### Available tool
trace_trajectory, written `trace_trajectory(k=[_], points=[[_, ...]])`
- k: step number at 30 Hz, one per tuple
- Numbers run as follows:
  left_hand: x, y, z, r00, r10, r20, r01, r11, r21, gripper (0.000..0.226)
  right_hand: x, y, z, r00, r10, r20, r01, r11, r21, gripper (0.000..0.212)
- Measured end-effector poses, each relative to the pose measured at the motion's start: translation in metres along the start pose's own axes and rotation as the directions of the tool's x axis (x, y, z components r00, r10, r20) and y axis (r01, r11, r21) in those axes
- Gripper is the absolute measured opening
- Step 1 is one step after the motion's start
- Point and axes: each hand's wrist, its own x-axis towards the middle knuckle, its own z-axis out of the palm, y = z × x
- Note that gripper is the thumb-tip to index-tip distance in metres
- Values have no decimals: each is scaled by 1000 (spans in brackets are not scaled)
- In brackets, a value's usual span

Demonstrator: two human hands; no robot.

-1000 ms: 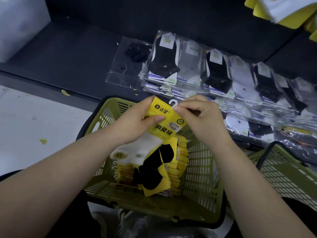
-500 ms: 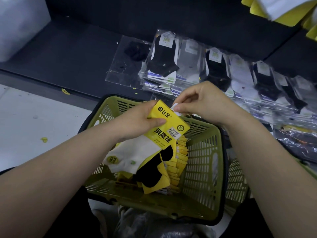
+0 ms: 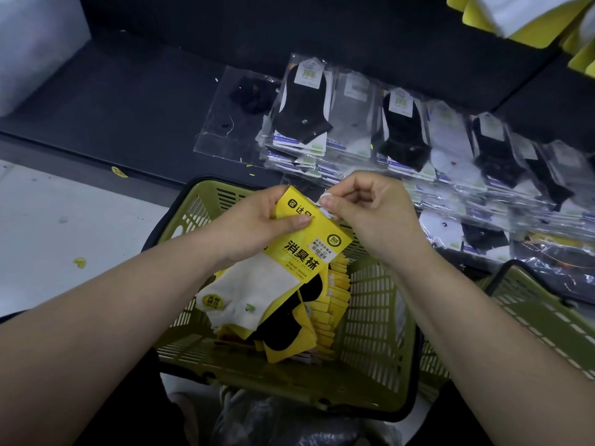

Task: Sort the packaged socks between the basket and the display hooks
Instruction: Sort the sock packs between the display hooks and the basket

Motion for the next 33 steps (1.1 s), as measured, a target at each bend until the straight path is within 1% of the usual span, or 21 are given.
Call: trace_trajectory(k=[3,5,6,8,10,12,13,15,17,18,19,20,21,23,24,25,26,27,29,31,33], points=[[-2,0,0,1000,5,28,-5,1000,24,8,-4,0,-1,996,-60,61,64,996,-67,22],[-3,0,1,998,20,54,-24,997,72,7,-4,2,-2,994,-29,109,37,997,-74,21],[-4,1,1,998,29,63,-35,995,88,7,-4,3,-2,994,7,107,-3,999,-39,22],[-4,3,2,996,52,69,-60,991,120,8,-6,7,1,997,59,41,-59,998,21,25],[-4,5,3,997,54,63,-62,988,143,11,-12,11,7,999,27,-46,-28,1000,-9,25],[-3,4,5,998,41,50,-46,992,115,12,-16,14,11,995,-17,-96,15,1000,-24,22],[-3,4,6,999,26,44,-30,996,83,12,-15,15,11,994,-17,-110,16,1000,-3,22],[-2,3,8,999,1,33,-3,999,38,11,-13,17,11,993,37,-113,-27,996,88,21],[-1,3,8,1000,5,23,-7,998,64,11,-12,17,14,990,107,-95,-86,976,202,19],[-1,4,6,1000,6,19,-8,996,88,11,-11,17,14,989,125,-80,-103,966,239,18],[-1,5,4,1000,1,17,-3,994,109,12,-11,16,13,991,125,-51,-109,965,239,17],[-1,6,2,1000,-6,19,3,992,130,12,-9,14,9,994,112,-1,-109,973,202,15],[-1,8,1,999,-10,30,5,986,165,13,-6,11,3,993,94,69,-102,986,131,13],[1,11,3,998,-9,64,-10,956,294,14,5,2,-12,971,78,228,-50,991,-126,8],[1,13,3,997,-10,76,-17,937,349,14,10,-3,-18,950,93,300,-12,966,-260,9],[2,15,5,996,-15,86,-19,926,378,12,15,-8,-21,926,119,358,19,934,-358,13],[2,16,5,995,-19,97,-21,921,388,10,19,-12,-23,901,151,407,31,913,-407,18],[2,18,5,994,-21,104,-22,918,396,9,22,-15,-24,877,182,446,25,908,-419,19],[2,19,4,994,-29,101,-13,919,395,16,24,-21,-24,839,232,493,-2,906,-424,12],[2,19,3,993,-39,112,-8,922,386,17,26,-23,-25,822,264,505,-4,889,-458,7],[2,18,2,990,-50,131,-4,923,384,13,25,-22,-25,815,277,508,35,853,-520,8]])
